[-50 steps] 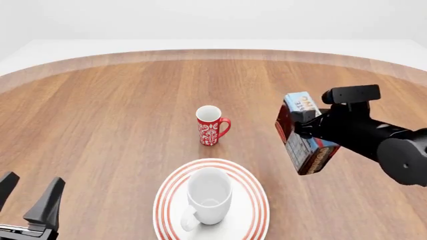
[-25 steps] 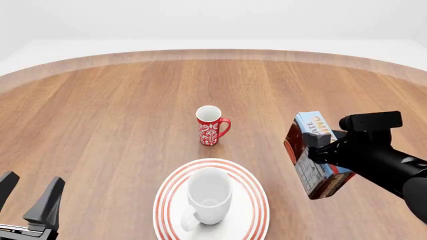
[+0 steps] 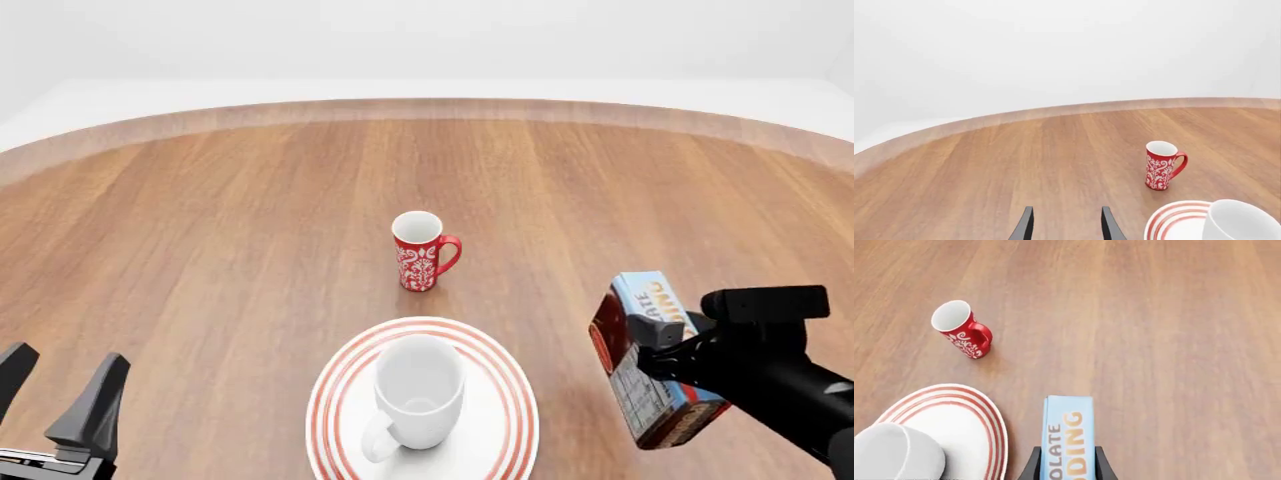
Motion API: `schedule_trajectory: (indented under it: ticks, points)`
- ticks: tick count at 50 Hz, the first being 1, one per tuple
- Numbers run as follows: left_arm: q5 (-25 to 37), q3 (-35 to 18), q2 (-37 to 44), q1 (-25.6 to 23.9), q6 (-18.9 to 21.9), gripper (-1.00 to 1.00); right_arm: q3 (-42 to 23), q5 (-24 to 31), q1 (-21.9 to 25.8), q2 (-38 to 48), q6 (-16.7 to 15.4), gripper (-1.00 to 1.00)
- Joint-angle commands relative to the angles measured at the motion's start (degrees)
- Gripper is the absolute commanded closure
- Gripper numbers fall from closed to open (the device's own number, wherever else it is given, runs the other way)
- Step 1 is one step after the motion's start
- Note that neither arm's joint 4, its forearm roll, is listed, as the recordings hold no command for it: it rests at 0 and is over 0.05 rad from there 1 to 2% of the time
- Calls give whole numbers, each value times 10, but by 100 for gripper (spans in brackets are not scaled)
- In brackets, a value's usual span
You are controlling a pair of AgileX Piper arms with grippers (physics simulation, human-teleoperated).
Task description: Pick up the white mug and put it on the plate, and put the chocolate pudding to the right of the plate.
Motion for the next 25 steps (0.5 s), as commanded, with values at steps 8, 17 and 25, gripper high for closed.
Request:
schedule_trajectory:
  ticks: [8, 17, 25]
  points:
    - [0, 0, 0, 0, -1, -100, 43, -6, -22, -24, 5, 100]
    - [0, 0, 0, 0, -1, -100, 58, -24, -24, -11, 6, 100]
    - [0, 0, 0, -1, -1, -100, 78, -39, -23, -7, 9, 100]
